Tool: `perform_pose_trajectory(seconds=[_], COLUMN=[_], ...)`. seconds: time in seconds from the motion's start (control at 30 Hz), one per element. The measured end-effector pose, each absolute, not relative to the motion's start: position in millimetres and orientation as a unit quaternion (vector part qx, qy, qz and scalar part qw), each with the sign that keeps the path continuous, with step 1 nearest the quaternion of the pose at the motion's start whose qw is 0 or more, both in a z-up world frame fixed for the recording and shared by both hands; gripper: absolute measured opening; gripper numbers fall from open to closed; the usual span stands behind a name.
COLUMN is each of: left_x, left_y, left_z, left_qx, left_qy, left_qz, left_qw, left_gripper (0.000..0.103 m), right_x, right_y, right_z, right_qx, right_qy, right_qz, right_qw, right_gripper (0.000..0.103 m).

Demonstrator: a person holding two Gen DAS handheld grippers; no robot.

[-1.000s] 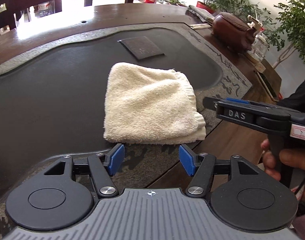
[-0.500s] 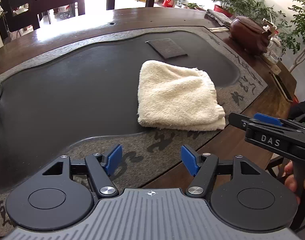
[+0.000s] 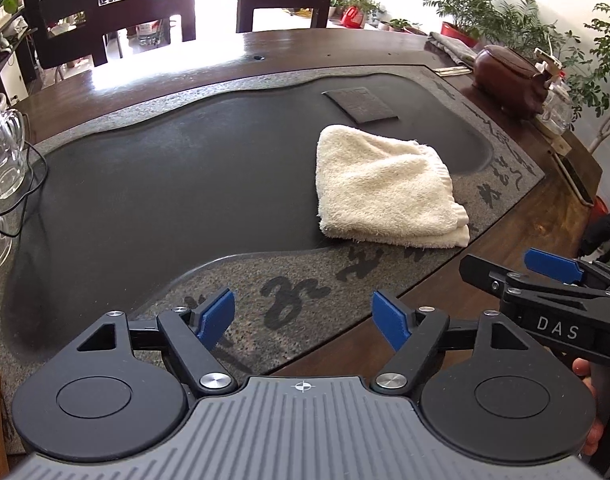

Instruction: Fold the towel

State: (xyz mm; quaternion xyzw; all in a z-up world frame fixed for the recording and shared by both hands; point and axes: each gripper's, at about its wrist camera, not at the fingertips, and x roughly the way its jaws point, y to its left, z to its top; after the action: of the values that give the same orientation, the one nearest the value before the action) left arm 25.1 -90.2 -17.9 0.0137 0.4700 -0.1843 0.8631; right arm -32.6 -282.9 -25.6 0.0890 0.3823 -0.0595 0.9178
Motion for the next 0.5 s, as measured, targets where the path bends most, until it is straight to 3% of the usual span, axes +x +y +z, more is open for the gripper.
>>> perform_pose_trajectory(seconds=[0.33, 0.5], left_x=[14.6, 10.8], left_y=[-75.8, -68.4], left_z=[-18.9, -23.3], left_qx=[0.02, 0.019], left_qy=[0.469, 0.475], left_qz=[-0.17, -0.159], left_qw=[0.867, 0.865], left_gripper=[0.088, 0.089], right_x=[-41.6, -48.8], right_y=[-273.3, -272.5], right_z=[-28.0, -30.5], right_qx=[0.085, 0.088], right_qy=[0.387, 0.386], right_qz=[-0.059, -0.063], right_qw=[0.916, 0.916], right_gripper=[0.092, 0.103])
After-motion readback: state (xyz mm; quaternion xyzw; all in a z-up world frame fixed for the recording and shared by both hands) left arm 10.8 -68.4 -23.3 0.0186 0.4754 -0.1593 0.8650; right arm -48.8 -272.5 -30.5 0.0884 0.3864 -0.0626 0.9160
